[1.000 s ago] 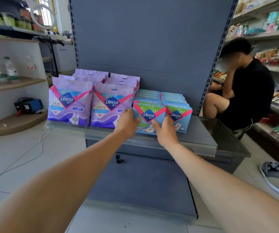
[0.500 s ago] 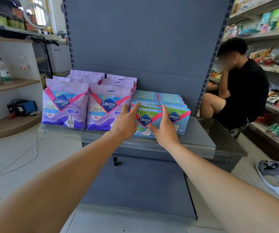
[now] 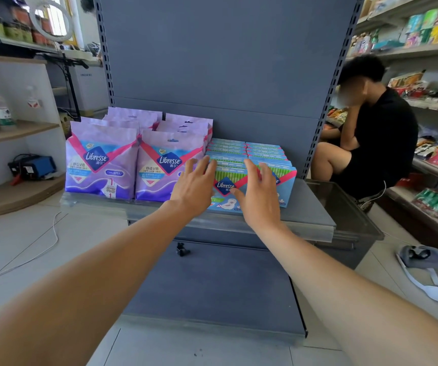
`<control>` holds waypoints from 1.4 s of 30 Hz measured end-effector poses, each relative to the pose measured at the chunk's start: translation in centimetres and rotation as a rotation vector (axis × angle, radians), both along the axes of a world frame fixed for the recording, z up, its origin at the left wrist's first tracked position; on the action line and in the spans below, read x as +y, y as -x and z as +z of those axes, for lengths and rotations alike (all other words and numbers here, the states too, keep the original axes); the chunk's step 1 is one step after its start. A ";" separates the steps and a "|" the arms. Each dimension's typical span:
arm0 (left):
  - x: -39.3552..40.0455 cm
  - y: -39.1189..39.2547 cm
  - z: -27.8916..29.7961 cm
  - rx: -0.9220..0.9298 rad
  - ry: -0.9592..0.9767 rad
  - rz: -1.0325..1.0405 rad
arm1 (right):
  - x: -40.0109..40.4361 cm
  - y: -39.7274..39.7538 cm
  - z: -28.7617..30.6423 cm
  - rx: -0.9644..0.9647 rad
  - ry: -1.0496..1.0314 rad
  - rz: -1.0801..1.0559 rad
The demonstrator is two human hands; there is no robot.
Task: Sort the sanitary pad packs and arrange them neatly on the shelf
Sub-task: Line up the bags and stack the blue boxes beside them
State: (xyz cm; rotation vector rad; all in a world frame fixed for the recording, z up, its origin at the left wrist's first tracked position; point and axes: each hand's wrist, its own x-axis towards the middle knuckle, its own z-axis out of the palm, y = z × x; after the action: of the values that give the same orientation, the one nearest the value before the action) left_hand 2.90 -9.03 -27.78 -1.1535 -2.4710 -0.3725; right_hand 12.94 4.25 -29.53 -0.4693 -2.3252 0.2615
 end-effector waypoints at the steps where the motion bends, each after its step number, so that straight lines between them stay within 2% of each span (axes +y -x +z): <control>1: -0.2 -0.4 -0.1 0.024 -0.006 0.012 | -0.4 -0.1 -0.2 -0.003 -0.149 -0.040; 4: -1.0 -2.3 -1.3 0.130 -0.096 -0.023 | -1.4 -0.7 -0.7 0.066 -0.403 -0.095; 7: -1.9 -4.0 -3.3 0.232 -0.122 -0.091 | -2.0 -1.4 -1.3 0.132 -0.530 -0.114; 9: -2.3 -4.7 -4.3 0.226 -0.074 -0.096 | -2.3 -1.8 -1.3 0.069 -0.563 -0.145; 13: -2.1 -4.9 -4.4 0.126 -0.017 -0.052 | -2.9 -2.1 -1.6 -0.125 -0.467 -0.167; 18: -2.0 -4.6 -4.1 0.061 0.057 -0.071 | -3.6 -2.4 -2.7 -0.257 -0.367 -0.127; 33: -3.2 -5.5 -7.6 -0.028 0.132 -0.081 | -5.1 -3.6 -5.5 -0.354 -0.265 -0.060; 42: -3.8 -6.7 -4.5 -0.016 0.108 -0.069 | -6.0 -4.3 -3.2 -0.317 -0.247 -0.066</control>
State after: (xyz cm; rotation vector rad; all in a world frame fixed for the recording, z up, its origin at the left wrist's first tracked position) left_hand 9.57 -12.81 -32.29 -1.2869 -2.4964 -0.2711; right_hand 17.24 -1.72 -32.72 -0.4901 -2.5983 -0.1422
